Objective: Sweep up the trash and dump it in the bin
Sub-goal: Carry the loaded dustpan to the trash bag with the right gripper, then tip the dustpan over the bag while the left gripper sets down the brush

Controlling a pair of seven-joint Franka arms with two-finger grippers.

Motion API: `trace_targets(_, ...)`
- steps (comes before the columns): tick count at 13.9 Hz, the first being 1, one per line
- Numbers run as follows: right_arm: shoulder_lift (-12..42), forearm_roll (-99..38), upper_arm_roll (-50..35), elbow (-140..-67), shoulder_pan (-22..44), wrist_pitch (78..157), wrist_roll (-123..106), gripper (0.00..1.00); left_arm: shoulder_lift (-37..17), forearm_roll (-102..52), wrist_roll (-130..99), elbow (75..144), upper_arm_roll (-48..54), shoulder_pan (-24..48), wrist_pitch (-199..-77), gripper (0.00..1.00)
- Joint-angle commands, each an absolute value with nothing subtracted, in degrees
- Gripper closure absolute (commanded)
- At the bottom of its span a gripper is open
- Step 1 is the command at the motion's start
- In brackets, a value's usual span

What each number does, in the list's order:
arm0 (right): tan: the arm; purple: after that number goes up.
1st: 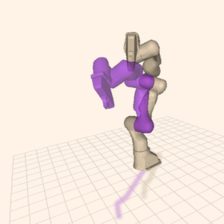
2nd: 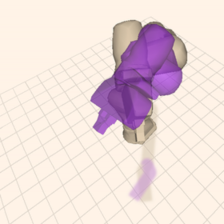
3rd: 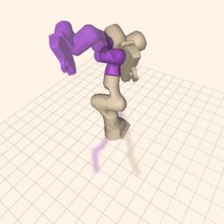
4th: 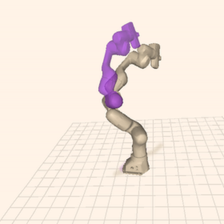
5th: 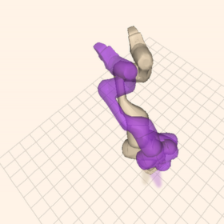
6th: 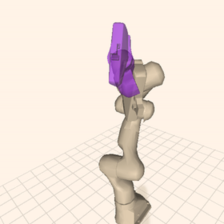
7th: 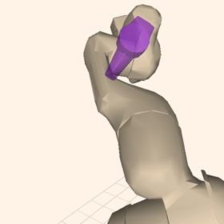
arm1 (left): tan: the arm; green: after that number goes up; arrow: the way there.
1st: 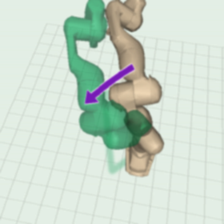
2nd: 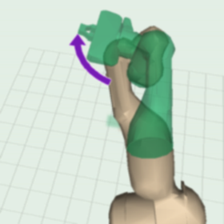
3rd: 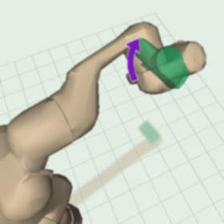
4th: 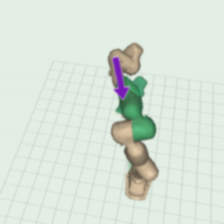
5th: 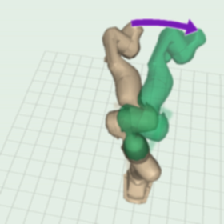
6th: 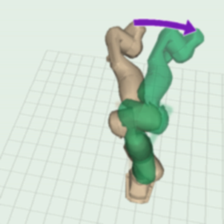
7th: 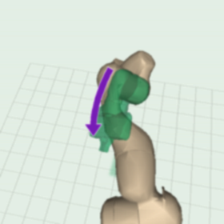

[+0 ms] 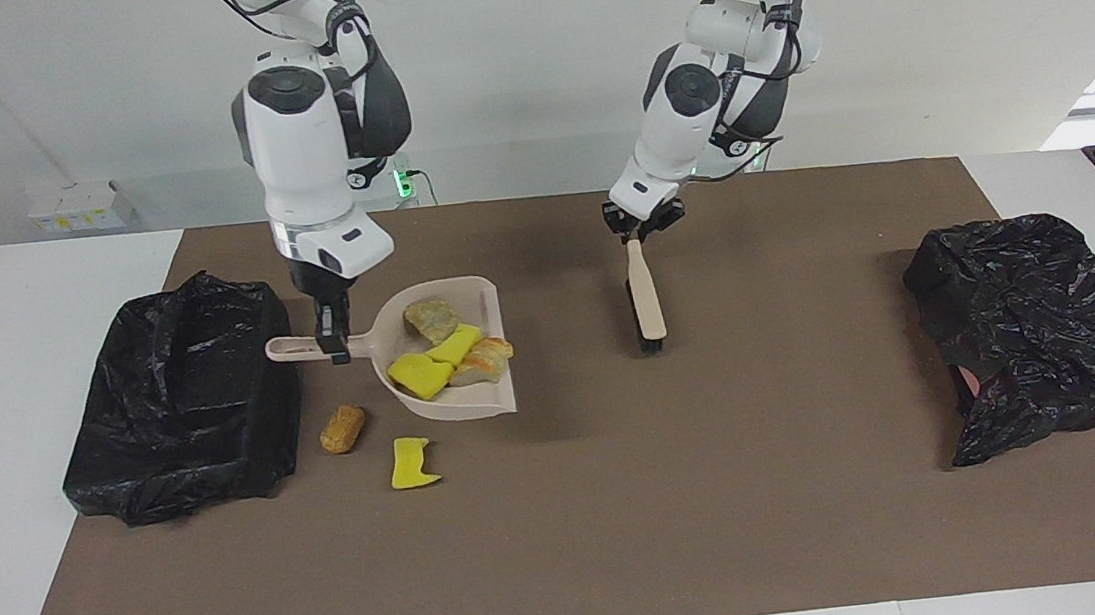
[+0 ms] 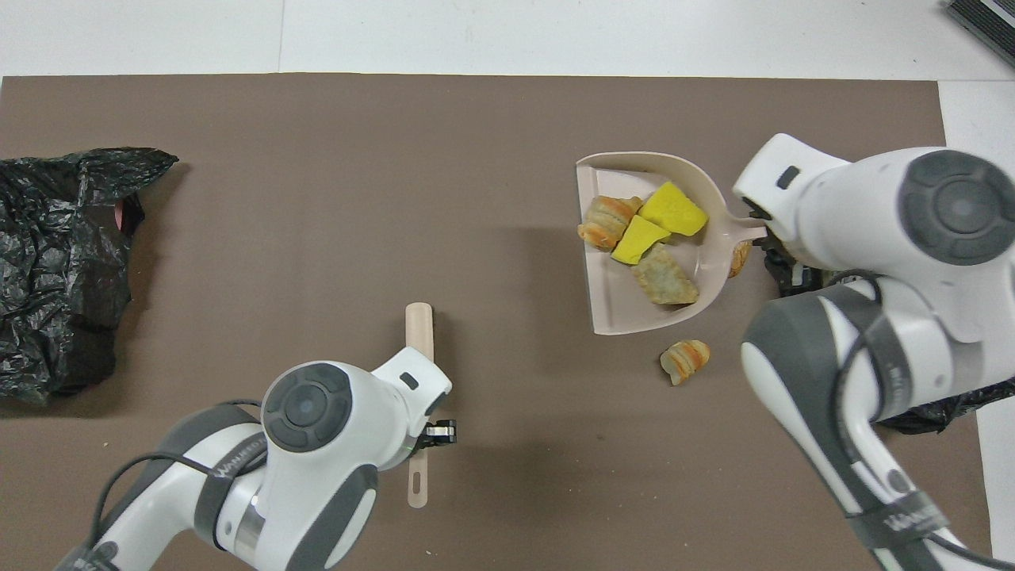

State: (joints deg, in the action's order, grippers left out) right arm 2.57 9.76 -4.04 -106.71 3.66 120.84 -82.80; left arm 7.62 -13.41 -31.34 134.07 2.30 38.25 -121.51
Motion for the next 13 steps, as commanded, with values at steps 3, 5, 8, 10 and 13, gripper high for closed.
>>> trace_targets(3,-0.3,1.7,-4.5,-107.8,-10.8,121.0,-100.9,1.00,9.8,-12.0,-42.0,137.6,1.5,47.5,-122.5,1.00)
trace_targets(5,-0.5,-0.5,-4.3,-107.8,-17.4,120.9,-110.4,1.00,9.3,-12.0,-44.0,138.8,1.6,51.0,-123.3,1.00)
trace_targets(8,-1.7,0.4,-4.0,-108.2,-23.8,119.3,-117.9,1.00,9.1,-12.0,-46.4,140.3,1.7,52.0,-125.9,0.77)
trace_targets(10,-1.8,5.4,-3.7,-108.5,-24.7,120.7,-117.9,1.00,8.4,-12.0,-46.9,139.5,1.6,51.1,-125.8,0.00)
trace_targets(13,-2.3,16.2,-3.7,-110.7,-24.7,125.8,-112.6,1.00,6.2,-12.0,-46.1,135.9,1.5,45.6,-125.0,0.00)
